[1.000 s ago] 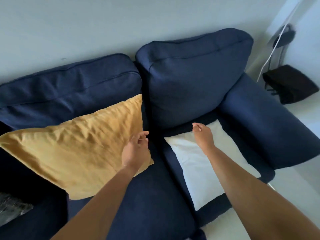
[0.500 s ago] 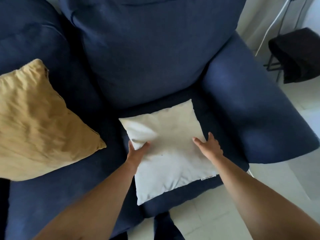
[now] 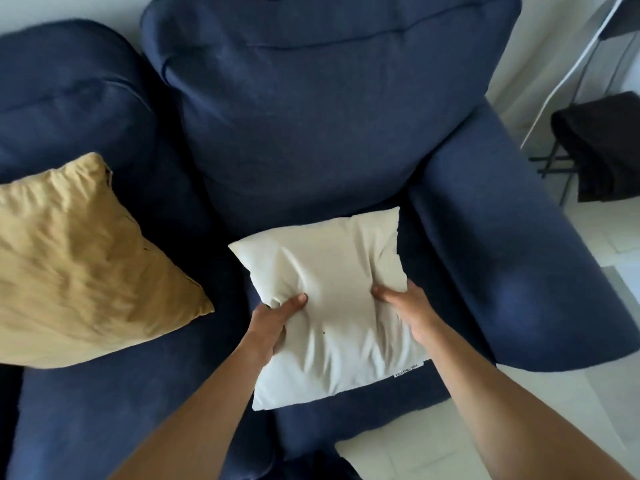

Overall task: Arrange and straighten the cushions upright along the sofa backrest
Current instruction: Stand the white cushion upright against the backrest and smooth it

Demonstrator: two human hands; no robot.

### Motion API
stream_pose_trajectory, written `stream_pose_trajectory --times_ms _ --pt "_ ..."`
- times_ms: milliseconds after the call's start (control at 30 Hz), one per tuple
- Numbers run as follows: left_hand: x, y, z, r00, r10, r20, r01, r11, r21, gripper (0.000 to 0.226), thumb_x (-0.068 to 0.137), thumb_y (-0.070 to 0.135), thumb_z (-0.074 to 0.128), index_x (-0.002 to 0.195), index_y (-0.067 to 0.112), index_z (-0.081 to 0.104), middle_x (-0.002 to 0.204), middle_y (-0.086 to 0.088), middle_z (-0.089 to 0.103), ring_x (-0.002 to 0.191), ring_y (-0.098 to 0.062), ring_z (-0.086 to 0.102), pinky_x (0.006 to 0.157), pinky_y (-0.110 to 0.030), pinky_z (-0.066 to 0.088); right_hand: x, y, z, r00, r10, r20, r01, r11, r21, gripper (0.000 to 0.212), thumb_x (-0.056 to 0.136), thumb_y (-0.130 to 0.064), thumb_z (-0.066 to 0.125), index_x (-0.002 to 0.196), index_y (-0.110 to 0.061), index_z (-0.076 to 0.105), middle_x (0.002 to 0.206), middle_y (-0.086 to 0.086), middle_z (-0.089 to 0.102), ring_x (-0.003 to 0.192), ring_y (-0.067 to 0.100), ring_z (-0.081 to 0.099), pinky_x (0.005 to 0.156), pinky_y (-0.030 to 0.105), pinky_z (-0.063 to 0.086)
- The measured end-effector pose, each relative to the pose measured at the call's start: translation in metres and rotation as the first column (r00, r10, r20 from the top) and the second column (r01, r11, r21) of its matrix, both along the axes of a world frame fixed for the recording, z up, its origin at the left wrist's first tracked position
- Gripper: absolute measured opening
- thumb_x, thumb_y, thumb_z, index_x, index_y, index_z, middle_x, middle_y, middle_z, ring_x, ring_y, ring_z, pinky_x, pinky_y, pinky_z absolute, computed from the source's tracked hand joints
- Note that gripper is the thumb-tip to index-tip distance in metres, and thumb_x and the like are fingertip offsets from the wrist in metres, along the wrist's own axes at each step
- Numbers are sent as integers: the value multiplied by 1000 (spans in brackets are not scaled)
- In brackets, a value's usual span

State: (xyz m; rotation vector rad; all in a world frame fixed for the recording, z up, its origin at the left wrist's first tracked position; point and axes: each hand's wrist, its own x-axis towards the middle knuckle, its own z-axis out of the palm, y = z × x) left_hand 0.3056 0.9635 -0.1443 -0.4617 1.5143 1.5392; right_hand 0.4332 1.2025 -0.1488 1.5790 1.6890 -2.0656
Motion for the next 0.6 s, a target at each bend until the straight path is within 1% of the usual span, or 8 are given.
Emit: stream_pose_trajectory --times_ms 133,200,267,333,400,500,567,600 --pt "-21 0 28 984 18 -180 -12 999 31 67 56 30 98 116 14 70 104 -6 79 95 -24 76 72 -33 61 -27 8 43 996 53 -76 -45 994 98 45 70 -17 85 108 -33 66 103 -10 75 91 7 72 73 22 54" --pt "-38 4 38 961 42 -275 -37 999 20 78 54 36 99 122 16 65 110 -5 77 100 -24 74 78 -38 61 -49 15 59 990 63 -127 -46 989 138 50 68 -21 85 113 -31 66 105 -11 75 96 9 72 80 30 55" --pt "-55 8 43 931 83 -356 -94 995 -16 87 53 40 98 127 19 57 115 -3 73 104 -21 72 84 -42 61 -71 21 67 986 67 -155 -40 984 171 51 67 -25 86 113 -31 66 105 -11 75 94 8 72 79 29 56" --pt "-71 14 37 903 117 -413 -121 993 15 77 60 33 97 126 18 60 114 -4 75 103 -22 73 88 -46 60 -89 28 67 985 75 -156 -41 976 213 42 69 -24 84 105 -37 66 100 -14 74 88 3 71 70 20 55" --pt "-79 19 29 897 88 -434 -84 996 29 67 69 23 94 127 16 61 112 -8 75 103 -27 73 93 -53 57 -99 34 62 986 109 -127 -77 970 231 44 74 -22 80 112 -38 65 102 -13 73 90 6 70 68 17 54" --pt "-87 22 11 902 104 -418 -125 992 -22 91 75 20 91 149 27 38 136 -6 64 123 -25 62 105 -53 48 -115 45 48 982 188 -9 -182 958 220 68 81 -27 75 143 -29 48 127 -1 59 114 14 60 96 35 51" --pt "-93 21 9 907 138 -398 -183 980 -77 112 76 28 89 158 41 15 153 -2 48 135 -21 51 113 -53 40 -125 50 45 974 228 18 -225 942 251 76 80 -34 76 148 -29 41 138 3 50 123 16 53 105 42 46" --pt "-97 22 11 902 163 -401 -215 972 -89 118 74 33 90 158 45 8 156 0 45 136 -19 50 113 -52 39 -131 53 46 970 242 15 -236 927 290 81 78 -38 76 149 -31 39 142 1 47 125 16 51 106 44 44"
